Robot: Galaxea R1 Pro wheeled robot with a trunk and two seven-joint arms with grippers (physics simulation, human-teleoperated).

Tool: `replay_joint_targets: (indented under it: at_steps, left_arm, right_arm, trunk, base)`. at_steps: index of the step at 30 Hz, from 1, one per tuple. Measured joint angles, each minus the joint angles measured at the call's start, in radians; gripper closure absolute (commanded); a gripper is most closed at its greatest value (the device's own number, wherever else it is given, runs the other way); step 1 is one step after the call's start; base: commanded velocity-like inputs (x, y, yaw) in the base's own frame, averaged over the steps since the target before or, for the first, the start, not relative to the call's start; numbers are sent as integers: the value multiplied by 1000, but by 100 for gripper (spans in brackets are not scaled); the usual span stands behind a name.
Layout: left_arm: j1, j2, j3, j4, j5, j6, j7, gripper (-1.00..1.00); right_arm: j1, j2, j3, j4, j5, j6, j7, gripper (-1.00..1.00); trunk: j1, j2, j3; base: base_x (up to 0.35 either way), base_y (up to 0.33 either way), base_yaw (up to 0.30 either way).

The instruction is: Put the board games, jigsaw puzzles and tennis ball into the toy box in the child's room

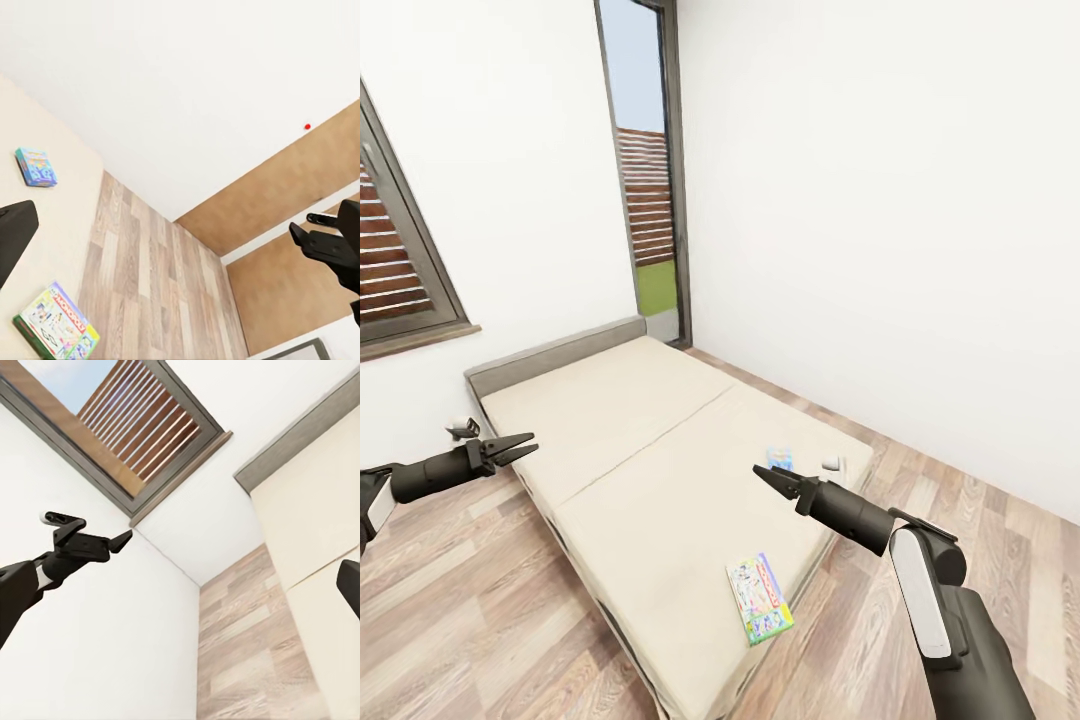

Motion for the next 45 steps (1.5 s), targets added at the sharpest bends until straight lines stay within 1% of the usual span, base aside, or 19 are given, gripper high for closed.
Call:
replay_joint_targets:
  at_steps: [19, 26, 39, 45]
  left_arm:
    - [1, -1, 0, -1, 0, 0, 0, -100]
    - [1, -4, -1, 0, 0, 0, 0, -100]
    - [1, -11, 0, 0, 0, 1, 0, -100]
    - [1, -11, -1, -1, 1, 1, 0, -100]
  right_arm:
    - [0, 0, 0, 0, 0, 0, -1, -100]
    - [0, 0, 0, 0, 1, 0, -3, -100]
    - [0, 0, 0, 0, 0, 0, -2, -100]
    - [0, 0, 0, -1, 0, 0, -2, -100]
  trunk:
    - [0, 0, 0]
    - [0, 0, 0]
    - [0, 0, 0]
    - [0, 0, 0]
  base:
    - [24, -2, 0]
    - [110, -89, 0]
    - [13, -12, 1]
    - [0, -128, 116]
